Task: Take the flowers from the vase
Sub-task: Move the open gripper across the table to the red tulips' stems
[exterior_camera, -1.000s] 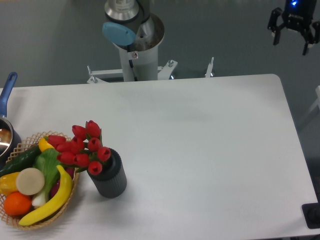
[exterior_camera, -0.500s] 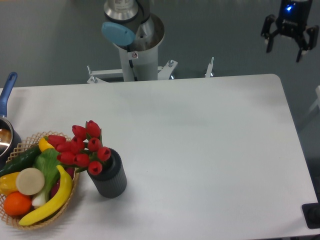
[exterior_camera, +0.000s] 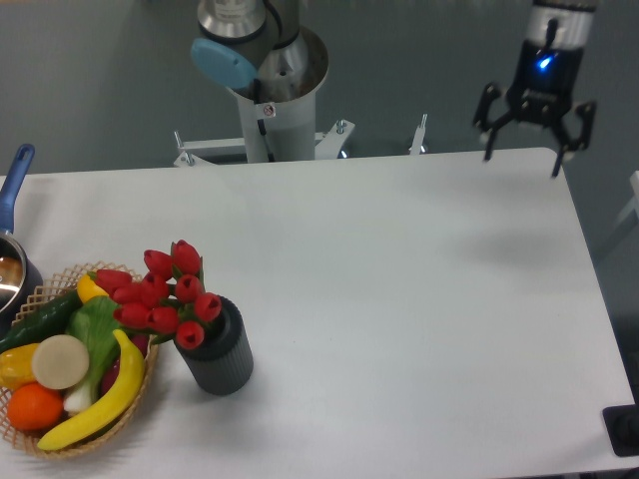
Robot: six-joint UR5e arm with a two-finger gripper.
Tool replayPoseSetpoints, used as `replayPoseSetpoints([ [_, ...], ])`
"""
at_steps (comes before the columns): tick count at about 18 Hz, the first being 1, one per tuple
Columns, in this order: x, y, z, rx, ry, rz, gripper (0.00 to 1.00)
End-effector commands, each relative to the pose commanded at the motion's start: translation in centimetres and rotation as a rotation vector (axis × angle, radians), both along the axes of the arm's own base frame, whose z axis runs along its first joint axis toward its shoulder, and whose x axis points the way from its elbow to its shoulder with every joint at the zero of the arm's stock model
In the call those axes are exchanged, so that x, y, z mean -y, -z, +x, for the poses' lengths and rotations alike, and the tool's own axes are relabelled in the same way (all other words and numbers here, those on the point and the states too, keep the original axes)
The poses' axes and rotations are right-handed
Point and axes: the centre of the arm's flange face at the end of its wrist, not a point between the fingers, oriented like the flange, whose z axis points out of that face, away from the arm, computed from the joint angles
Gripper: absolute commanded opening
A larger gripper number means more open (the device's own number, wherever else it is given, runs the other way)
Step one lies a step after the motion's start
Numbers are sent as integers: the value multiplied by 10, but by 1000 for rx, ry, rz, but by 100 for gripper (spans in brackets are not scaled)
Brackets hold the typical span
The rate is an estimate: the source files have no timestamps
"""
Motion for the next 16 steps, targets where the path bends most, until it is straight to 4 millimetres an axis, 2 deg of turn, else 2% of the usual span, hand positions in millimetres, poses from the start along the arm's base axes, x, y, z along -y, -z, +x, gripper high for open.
replayPoseSetpoints([
  [3, -28, 15, 16, 45, 80, 158, 100],
  [6, -66, 23, 38, 63, 168, 170, 100],
  [8, -105, 36, 59, 70, 269, 166, 100],
  [10, -131, 46, 73, 65, 344, 162, 100],
  [13, -162, 62, 92, 32, 455, 173, 100],
  [16, -174, 64, 110, 44, 502, 212, 100],
])
